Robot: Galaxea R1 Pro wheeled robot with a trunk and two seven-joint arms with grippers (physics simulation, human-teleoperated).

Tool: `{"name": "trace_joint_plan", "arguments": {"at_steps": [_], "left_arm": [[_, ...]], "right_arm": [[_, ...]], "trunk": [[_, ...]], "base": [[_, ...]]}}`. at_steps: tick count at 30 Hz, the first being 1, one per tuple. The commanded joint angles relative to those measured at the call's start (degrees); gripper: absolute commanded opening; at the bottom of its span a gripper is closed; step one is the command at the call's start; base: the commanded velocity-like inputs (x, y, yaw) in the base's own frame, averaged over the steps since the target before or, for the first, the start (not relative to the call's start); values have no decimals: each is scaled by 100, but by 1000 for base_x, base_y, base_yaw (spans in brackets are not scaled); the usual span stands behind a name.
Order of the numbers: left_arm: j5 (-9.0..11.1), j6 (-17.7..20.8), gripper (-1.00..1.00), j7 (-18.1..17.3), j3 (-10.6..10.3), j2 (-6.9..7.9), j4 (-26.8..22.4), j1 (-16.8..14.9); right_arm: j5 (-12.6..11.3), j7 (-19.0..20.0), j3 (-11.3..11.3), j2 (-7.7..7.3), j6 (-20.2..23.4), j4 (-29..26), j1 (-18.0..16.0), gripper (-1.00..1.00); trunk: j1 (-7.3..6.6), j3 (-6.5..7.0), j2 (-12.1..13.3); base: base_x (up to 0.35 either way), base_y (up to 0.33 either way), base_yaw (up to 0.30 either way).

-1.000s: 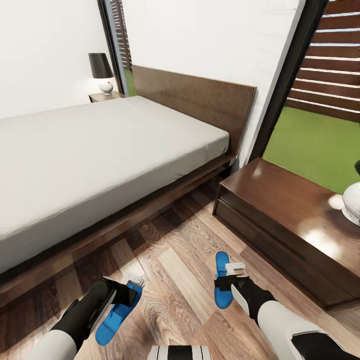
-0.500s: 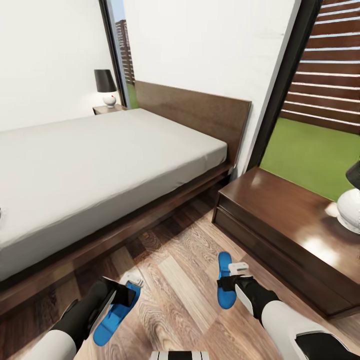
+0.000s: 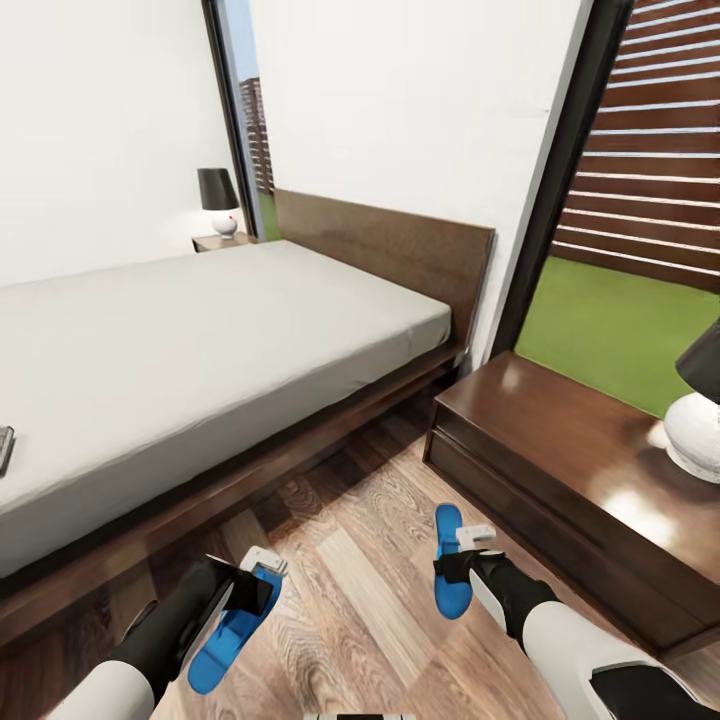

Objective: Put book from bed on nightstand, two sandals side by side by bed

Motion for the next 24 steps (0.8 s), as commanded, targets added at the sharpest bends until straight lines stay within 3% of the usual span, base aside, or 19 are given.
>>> {"name": "trace_joint_plan", "arguments": {"at_steps": [1,11,24], "left_arm": [[-64,9,-100,-47,-14,4,-8,-2],[-67,-14,-100,-37,-20,3,2,7],[-80,-199,-100,88,-54,-3,526,-29]], "right_arm": [[-12,-3,40,-3,35,-12,-1,-100],[-12,-3,46,-6,35,-11,8,-100],[-7,-3,51,-6,30,-15,14,-100]], "trunk": [[-3,18,0],[-29,239,13],[-63,527,31]], "base": [[0,0,0],[0,0,0],[0,0,0]]}}
